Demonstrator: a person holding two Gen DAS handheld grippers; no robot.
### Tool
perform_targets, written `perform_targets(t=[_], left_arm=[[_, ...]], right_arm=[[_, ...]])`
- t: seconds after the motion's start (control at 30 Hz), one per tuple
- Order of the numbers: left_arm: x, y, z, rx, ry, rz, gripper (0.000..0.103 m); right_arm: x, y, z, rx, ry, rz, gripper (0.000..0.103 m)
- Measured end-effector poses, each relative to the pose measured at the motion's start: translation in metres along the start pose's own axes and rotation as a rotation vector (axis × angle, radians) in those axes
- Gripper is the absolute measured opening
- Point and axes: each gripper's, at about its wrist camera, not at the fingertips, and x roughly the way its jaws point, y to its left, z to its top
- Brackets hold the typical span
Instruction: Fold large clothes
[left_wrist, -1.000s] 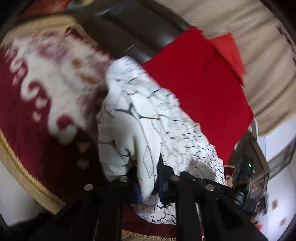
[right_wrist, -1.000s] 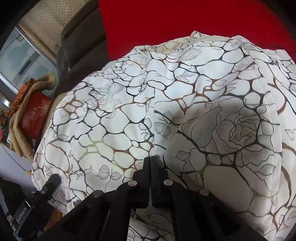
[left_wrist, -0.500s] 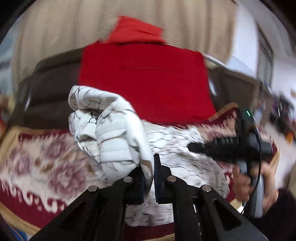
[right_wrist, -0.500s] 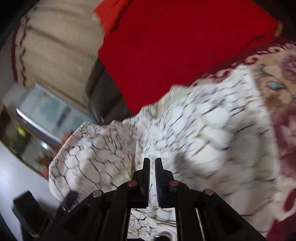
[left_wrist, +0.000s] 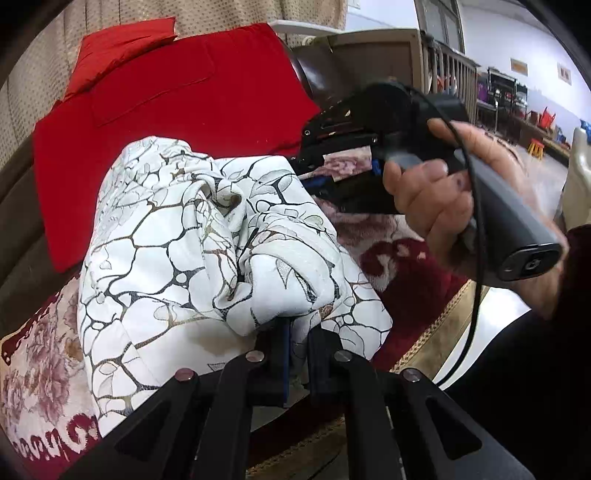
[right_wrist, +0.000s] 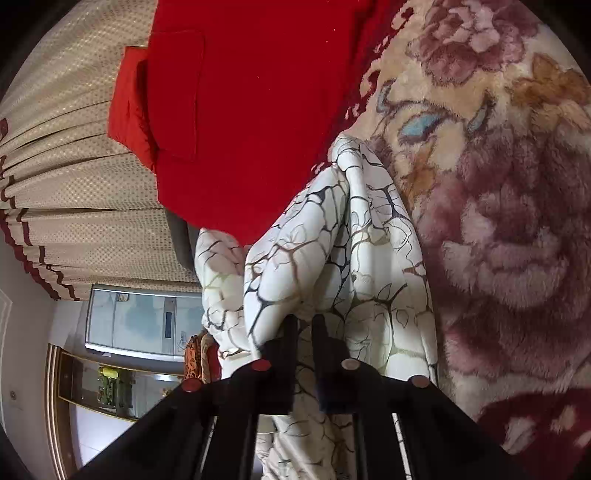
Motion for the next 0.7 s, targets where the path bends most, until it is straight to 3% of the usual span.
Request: perform_targets(t=[0.1,0.13,0.27,0.37,0.6,0.7], left_arm=[[-0.004,0.0,-0.001,-0.003,-0.01,-0.009,0.007],[-0.006,0.0,-0.003,-0.006,-0.014,-0.013,0.007],[-0.003,-0.004,-0.005,-0.009,-0.024,-0.023,0.007],[-0.004,-0.004,-0.008,0.0,-0.029,-0.023,0.007],[-0.006,-0.001,-0.011,-0.011,-0.041,-0.049,0.007],[-0.008,0.001,-0.016,-0.019,-0.047,-0.066,0.007]], right_arm=[[-0.001,0.001,0.002,0.024,-0.015,-0.001,0.05],[0.007,-0.001,0.007,0.046,-0.029,0.012,0.067],[-0.008,-0.007,0.009,0.108,-0.085,0.075,0.073],[-0.004,0.013,0.016,0.009,-0.046,0.08,0.075],[0.065,0.066,0.029,-0.188,0.105,-0.153,0.078],[0.085,0.085,0.031,-0.236,0.14,-0.176,0.078]])
